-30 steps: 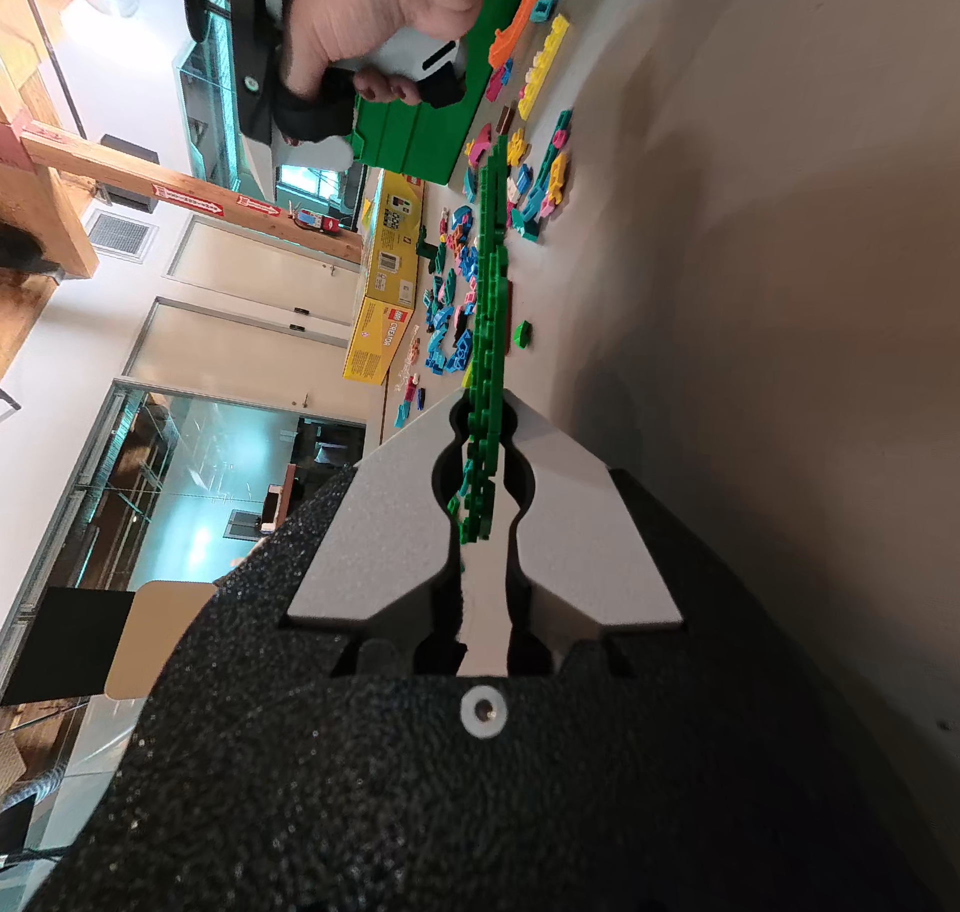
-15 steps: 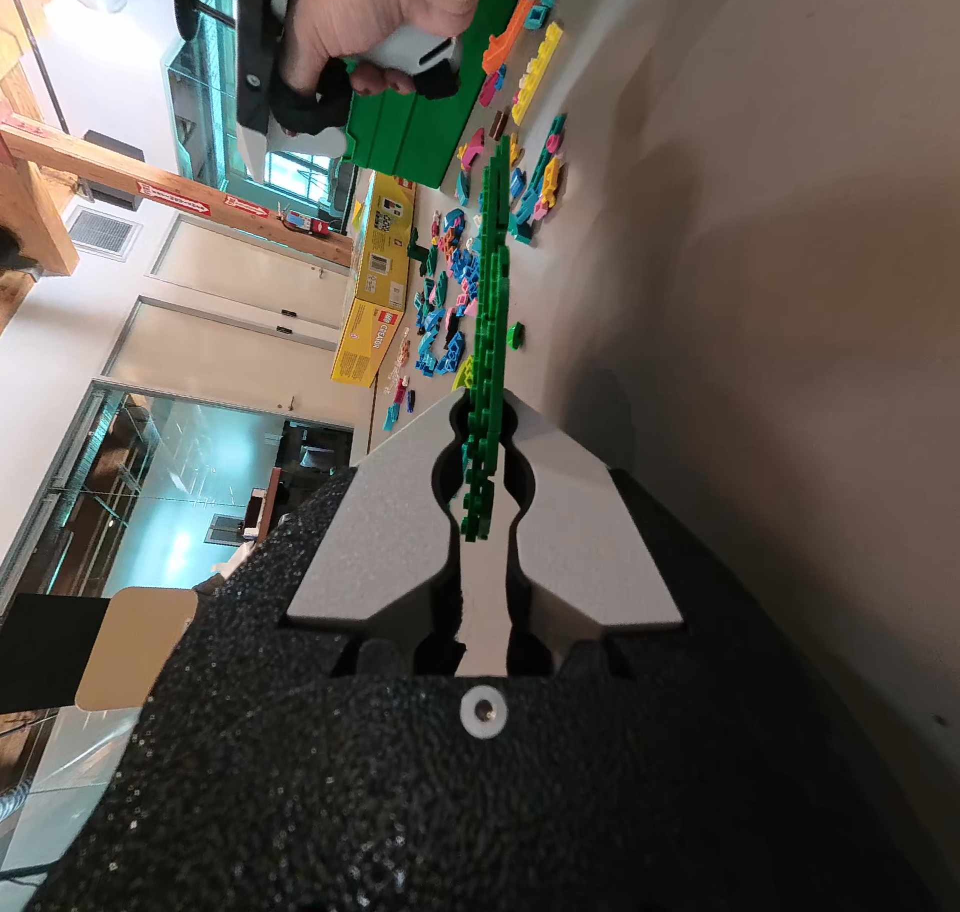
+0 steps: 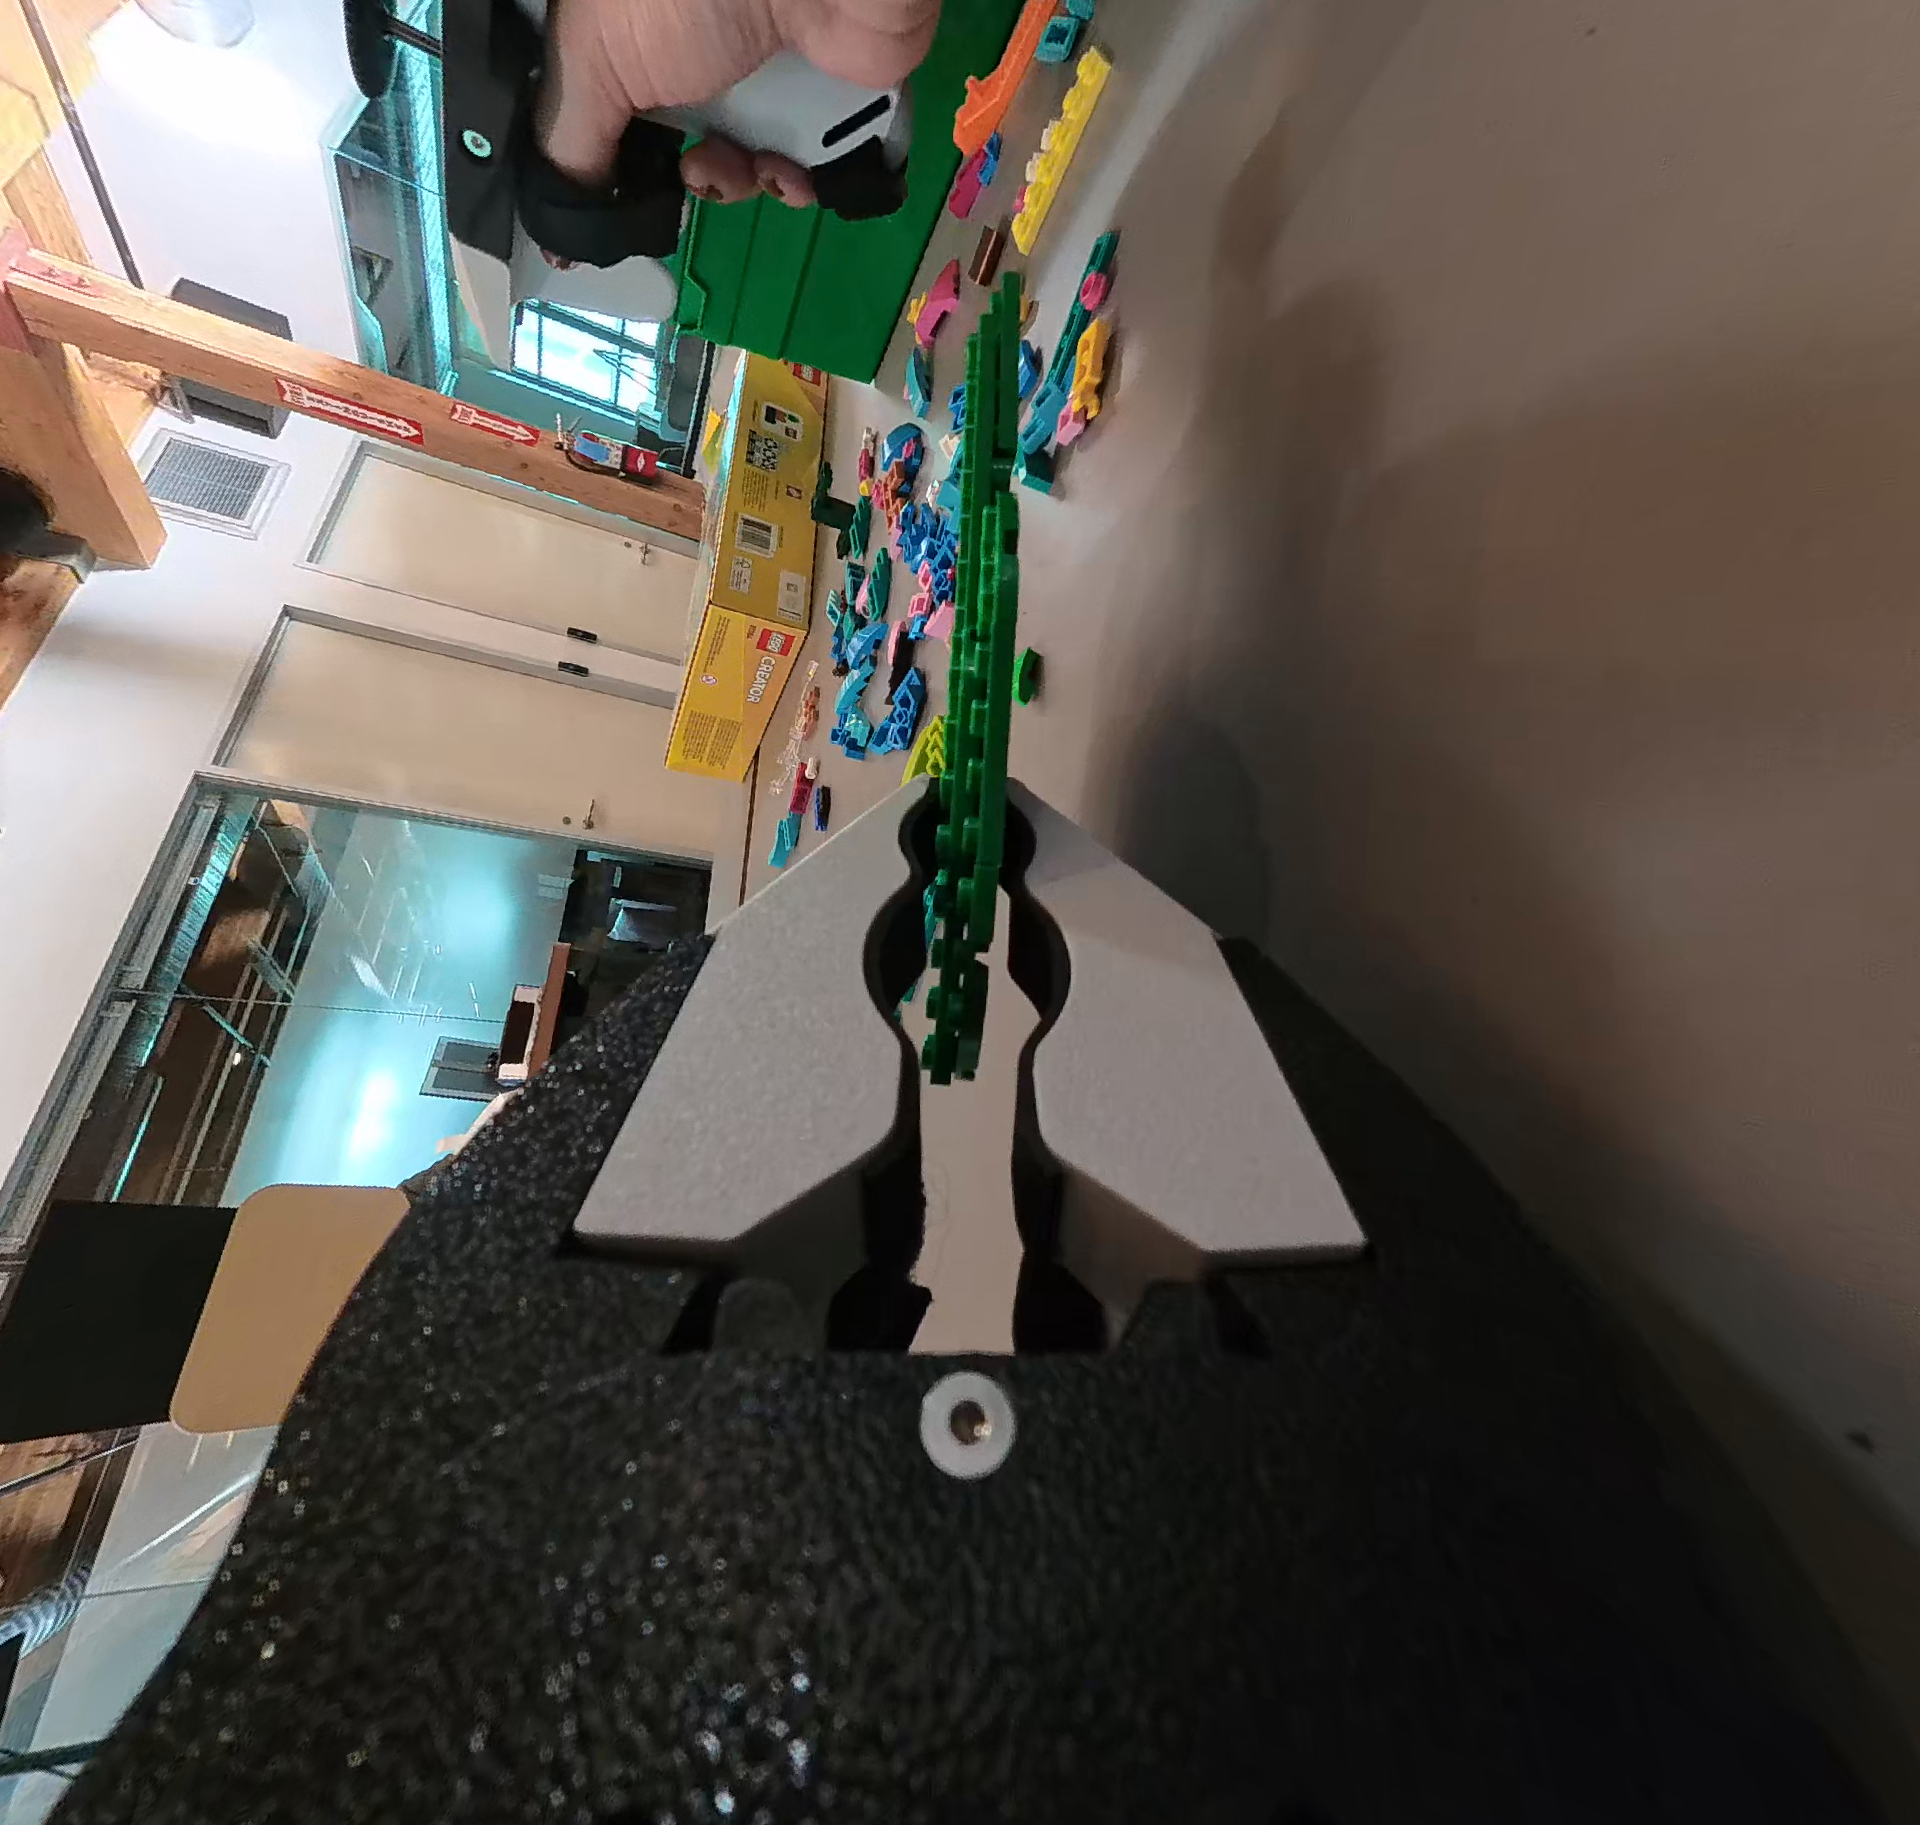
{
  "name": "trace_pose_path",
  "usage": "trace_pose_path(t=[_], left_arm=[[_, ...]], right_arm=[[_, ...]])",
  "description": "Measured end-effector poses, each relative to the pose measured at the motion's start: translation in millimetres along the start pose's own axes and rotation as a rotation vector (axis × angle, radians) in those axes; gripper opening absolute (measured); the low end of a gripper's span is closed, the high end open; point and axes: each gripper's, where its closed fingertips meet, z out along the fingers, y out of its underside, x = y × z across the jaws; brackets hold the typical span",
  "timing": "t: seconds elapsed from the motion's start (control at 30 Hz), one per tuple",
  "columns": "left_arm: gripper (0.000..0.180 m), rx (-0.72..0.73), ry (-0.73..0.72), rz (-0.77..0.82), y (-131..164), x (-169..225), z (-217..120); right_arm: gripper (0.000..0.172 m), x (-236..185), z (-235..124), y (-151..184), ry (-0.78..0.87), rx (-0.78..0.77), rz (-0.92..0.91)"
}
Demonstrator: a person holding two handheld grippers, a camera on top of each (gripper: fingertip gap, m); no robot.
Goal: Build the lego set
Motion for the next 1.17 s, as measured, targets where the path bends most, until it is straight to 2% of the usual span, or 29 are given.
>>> trace_pose_path(t=[0.9,1.0,1.17], left_arm=[[0.006,0.003,0.009,0.005,0.9,1.6,-0.2],[0.006,0.003,0.009,0.006,1.1,1.8,-0.3],[0.006,0.003,0.010,0.007,1.4,2.0,-0.5]], right_arm=[[0.016,0.2,0.1,-2.4,0.009,0.010,-0.014],[0.016,9.3,-2.6,-5.5,0.061,0.023,-0.025],[0.017,49.5,-22.0,-25.3,0.262,0.133,-0.013]])
